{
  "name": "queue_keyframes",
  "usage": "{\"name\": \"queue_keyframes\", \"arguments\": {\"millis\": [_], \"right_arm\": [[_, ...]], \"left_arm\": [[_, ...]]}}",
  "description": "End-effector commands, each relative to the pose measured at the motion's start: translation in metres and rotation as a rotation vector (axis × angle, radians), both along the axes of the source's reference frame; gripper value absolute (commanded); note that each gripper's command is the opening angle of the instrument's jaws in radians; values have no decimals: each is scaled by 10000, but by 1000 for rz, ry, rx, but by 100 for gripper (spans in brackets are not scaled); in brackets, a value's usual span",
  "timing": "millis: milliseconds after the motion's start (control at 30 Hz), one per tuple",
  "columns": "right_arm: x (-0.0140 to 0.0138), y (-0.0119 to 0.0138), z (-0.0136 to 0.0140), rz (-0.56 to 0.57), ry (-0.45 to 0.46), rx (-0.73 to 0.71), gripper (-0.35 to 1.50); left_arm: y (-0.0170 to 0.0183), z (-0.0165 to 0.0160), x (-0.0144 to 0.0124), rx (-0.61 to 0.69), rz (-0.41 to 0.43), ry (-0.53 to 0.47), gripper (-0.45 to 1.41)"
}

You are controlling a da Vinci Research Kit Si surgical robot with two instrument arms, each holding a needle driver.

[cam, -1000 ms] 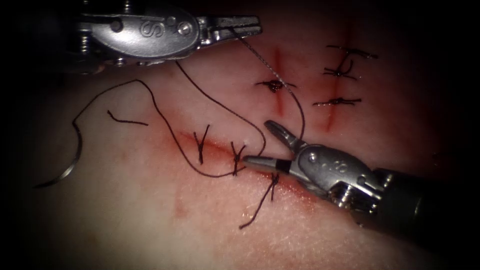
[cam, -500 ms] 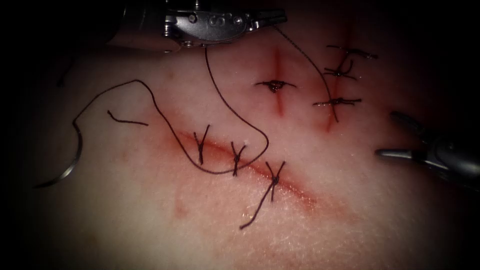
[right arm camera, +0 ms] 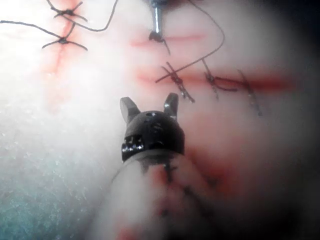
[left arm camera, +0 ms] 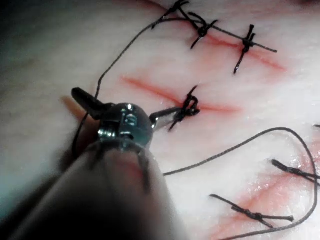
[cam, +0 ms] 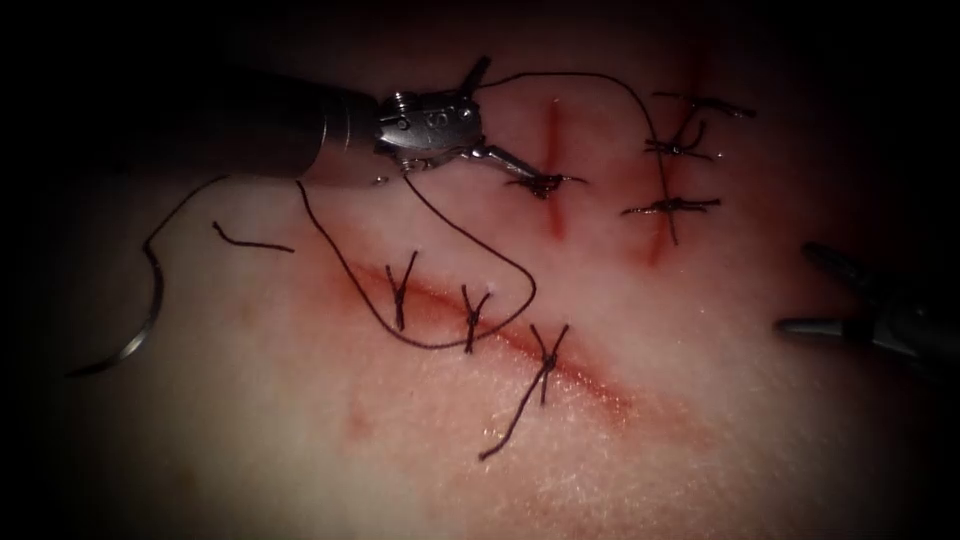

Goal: Wound Closure
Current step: Set the suture down with the left tool, then snip the suture with the blades of the right end-effector

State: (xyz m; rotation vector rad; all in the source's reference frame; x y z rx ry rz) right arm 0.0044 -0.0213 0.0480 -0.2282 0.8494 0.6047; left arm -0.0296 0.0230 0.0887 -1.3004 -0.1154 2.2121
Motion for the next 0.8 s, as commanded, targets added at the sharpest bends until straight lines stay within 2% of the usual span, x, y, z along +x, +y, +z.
{"name": "queue_keyframes", "arguments": {"millis": [33,133,200,233,267,300,333,467,567,633,700,800], "right_arm": [[10,6,-1,14,-31,-11,148],[11,8,-8,20,-86,-28,148],[13,9,-12,22,-91,-25,148],[14,10,-15,7,-67,-21,140],[16,7,-19,-4,49,36,98],[19,5,-21,-15,81,43,79],[21,5,-23,-16,87,40,76],[34,-1,-26,26,133,52,91],[42,-6,-27,24,144,53,101],[46,-9,-28,26,148,55,103],[47,-13,-30,28,152,56,101],[50,-18,-31,37,161,66,101]], "left_arm": [[-1,0,1,11,-1,2,140],[-2,-17,21,41,2,-3,140],[-3,-33,35,49,-10,-11,140],[-2,-41,40,53,-15,-13,140],[2,-62,50,61,-43,-37,140],[3,-72,53,39,-47,-45,140],[5,-83,55,23,-57,-53,140],[5,-136,49,-31,-73,-98,140],[-4,-174,42,-47,-97,-135,130],[-20,-204,35,-68,-111,-150,125],[-53,-241,28,-77,-107,-152,121],[-89,-267,21,-79,-67,-134,118]]}}
